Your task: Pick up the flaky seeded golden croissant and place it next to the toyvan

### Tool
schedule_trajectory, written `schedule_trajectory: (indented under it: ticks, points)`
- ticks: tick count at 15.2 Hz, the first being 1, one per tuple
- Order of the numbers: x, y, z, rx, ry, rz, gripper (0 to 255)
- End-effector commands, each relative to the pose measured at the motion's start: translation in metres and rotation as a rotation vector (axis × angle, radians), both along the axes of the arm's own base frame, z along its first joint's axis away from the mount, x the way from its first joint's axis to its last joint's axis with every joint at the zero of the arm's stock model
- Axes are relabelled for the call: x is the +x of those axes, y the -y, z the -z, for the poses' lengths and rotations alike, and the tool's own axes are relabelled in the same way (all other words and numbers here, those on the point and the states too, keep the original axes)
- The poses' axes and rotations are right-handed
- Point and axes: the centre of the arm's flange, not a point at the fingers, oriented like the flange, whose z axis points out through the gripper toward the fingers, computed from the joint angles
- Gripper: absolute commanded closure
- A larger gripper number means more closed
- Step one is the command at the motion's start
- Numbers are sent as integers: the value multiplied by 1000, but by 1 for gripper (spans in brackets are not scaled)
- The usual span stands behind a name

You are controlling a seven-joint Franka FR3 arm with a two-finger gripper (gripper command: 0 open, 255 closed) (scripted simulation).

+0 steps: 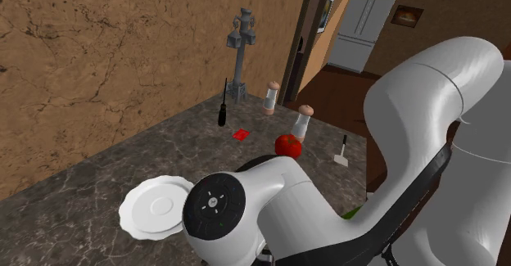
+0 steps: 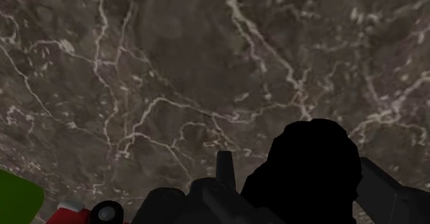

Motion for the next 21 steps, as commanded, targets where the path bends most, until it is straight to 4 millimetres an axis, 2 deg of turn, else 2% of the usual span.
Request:
schedule_trajectory:
  ticks: [1,8,9,14,18,21]
  points:
    - [0,0,11,1,1,0,255]
    - [0,0,11,1,1,0,255]
    - [0,0,11,1,1,0,0]
    - [0,0,11,1,1,0,0]
    - [-4,-16,-36,1,1,0,0]
    - [-4,-16,-36,1,1,0,0]
